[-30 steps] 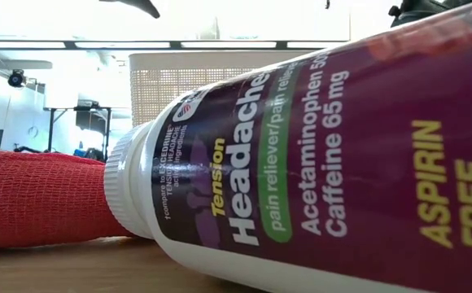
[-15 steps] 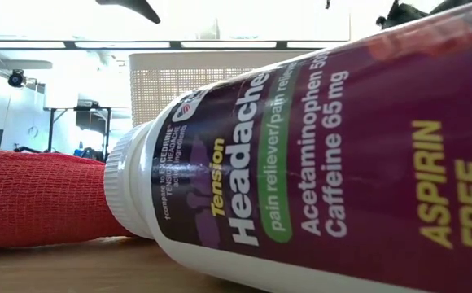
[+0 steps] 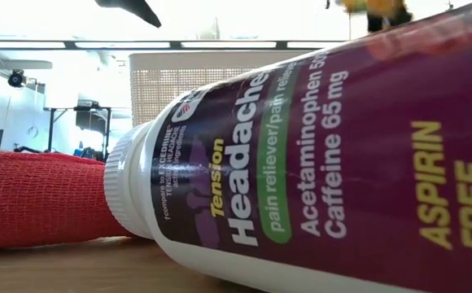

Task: Pick & place medical supplies in basket/bin
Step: Put the yellow pill bottle into the white bin

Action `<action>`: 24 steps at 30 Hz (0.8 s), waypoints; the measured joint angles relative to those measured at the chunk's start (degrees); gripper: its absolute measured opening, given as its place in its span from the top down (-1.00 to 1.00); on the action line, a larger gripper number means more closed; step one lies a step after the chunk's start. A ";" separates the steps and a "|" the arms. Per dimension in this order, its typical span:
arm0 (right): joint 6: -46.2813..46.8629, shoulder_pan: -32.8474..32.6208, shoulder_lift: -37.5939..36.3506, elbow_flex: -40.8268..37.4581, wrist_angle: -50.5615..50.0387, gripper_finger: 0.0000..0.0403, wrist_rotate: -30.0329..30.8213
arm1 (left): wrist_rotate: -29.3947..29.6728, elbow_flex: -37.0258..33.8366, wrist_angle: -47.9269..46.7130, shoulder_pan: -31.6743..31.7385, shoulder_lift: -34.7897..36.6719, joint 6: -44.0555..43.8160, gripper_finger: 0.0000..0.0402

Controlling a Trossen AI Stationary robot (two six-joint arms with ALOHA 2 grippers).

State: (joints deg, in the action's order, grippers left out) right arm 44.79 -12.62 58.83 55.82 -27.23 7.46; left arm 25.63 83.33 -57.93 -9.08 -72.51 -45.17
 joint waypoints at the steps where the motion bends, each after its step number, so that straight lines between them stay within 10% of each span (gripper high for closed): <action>1: -1.49 0.46 -0.37 2.08 0.03 0.13 5.75 | -0.01 -0.18 -0.08 0.00 0.00 0.00 -0.73; 6: -12.74 8.12 3.36 11.73 -0.47 0.08 22.20 | -0.03 -1.29 1.06 0.00 0.00 0.00 -0.73; 15: -22.69 19.72 21.31 29.00 -18.22 -0.37 12.20 | -1.67 -2.14 -2.53 -3.91 0.11 -1.36 -0.73; 24: -37.73 17.50 24.71 34.65 -20.64 -0.74 14.93 | -1.76 -7.64 -7.27 -21.97 -0.07 -9.38 -0.73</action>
State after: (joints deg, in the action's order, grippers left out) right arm 7.06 4.88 83.54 90.47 -47.88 22.39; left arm 23.87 75.68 -65.21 -31.05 -72.58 -54.55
